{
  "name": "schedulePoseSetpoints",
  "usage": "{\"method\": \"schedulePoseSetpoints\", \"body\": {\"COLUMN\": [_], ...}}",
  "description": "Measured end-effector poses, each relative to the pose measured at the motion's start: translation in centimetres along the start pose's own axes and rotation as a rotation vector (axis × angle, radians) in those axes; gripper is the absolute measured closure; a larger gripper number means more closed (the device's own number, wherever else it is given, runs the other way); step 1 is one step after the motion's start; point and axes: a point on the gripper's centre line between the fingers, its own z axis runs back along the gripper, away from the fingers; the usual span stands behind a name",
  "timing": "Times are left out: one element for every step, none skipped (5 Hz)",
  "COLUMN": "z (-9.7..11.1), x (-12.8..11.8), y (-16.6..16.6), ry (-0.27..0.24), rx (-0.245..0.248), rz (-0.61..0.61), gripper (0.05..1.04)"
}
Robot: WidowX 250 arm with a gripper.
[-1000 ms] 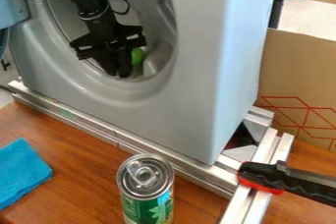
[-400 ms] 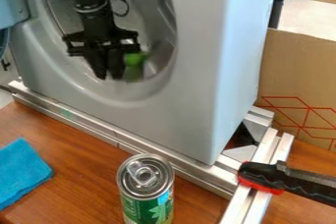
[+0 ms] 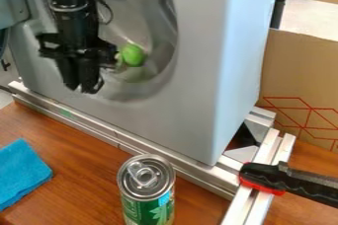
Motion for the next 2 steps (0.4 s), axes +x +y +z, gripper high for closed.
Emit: {"method": "schedulePoseSetpoints", "body": {"z": [-1.1, -2.3], "x": [-2.0, -3.8], "y": [0.9, 2.7], "ry": [0.037, 0.108], "rx": [0.032, 0.041], "rz": [-0.034, -0.015], "gripper": [0.801, 0.801]}}
